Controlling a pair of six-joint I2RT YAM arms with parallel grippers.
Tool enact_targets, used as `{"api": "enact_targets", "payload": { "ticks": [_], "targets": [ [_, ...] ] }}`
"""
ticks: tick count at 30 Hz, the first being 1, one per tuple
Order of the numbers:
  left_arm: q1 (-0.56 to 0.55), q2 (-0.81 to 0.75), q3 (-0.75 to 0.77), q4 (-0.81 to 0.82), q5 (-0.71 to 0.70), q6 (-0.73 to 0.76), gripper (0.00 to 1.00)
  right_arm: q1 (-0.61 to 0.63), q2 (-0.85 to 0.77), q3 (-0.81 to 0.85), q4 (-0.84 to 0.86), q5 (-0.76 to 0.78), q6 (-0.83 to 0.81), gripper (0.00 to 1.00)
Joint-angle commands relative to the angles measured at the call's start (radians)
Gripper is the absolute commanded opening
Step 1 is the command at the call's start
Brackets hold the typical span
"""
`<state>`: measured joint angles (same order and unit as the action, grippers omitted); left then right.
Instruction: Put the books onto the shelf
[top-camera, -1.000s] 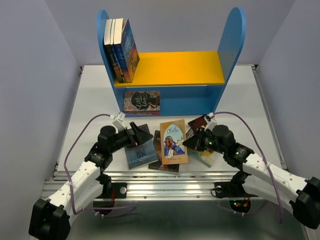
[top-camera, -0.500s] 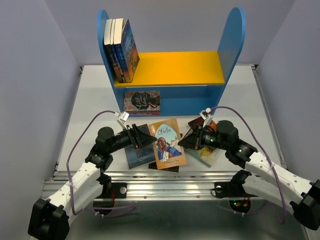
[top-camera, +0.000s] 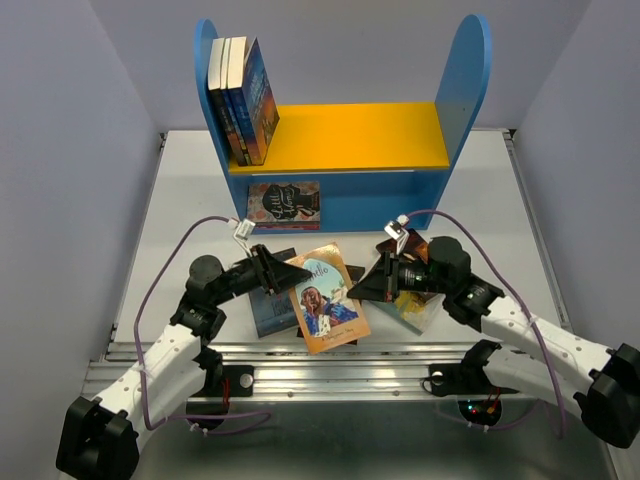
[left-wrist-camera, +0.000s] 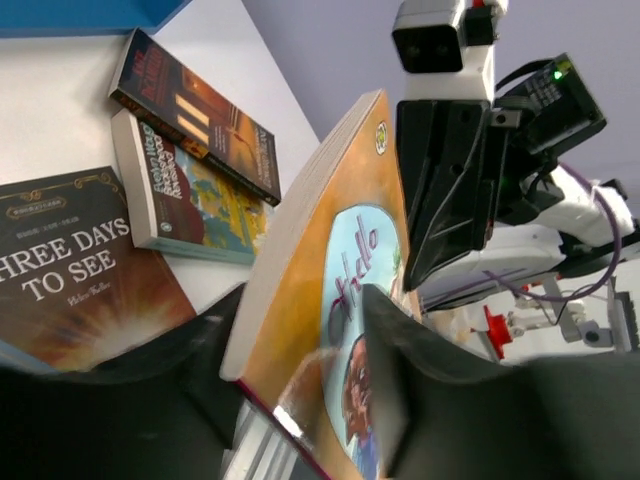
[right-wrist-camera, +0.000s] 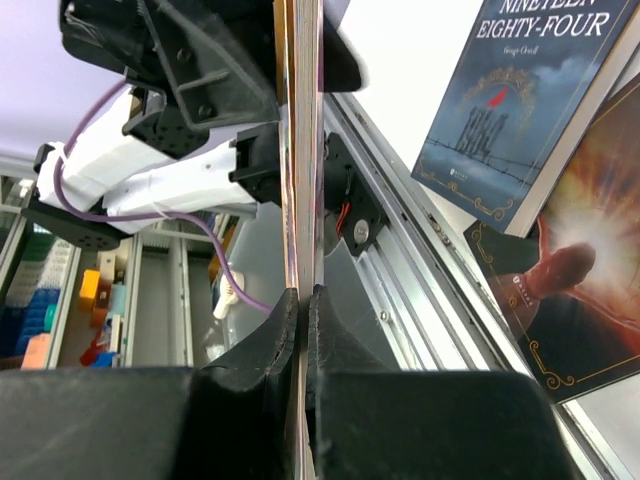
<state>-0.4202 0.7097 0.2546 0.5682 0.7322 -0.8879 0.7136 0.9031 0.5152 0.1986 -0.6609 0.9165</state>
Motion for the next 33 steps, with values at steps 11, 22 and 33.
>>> {"api": "enact_targets", "payload": {
  "ticks": [11, 22, 33],
  "targets": [
    [-0.006, -0.110, -0.057, 0.119, -0.083, -0.131, 0.00, -0.003, 0.034, 0.109, -0.103, 0.156, -0.105, 0.79],
    [-0.009, -0.269, 0.028, -0.234, -0.680, -0.285, 0.00, -0.003, -0.078, 0.045, -0.176, 0.408, 0.024, 1.00],
    [-0.011, -0.412, 0.003, -0.263, -0.944, -0.454, 0.00, 0.036, 0.014, -0.061, 0.159, 0.377, 0.206, 1.00]
  ]
}}
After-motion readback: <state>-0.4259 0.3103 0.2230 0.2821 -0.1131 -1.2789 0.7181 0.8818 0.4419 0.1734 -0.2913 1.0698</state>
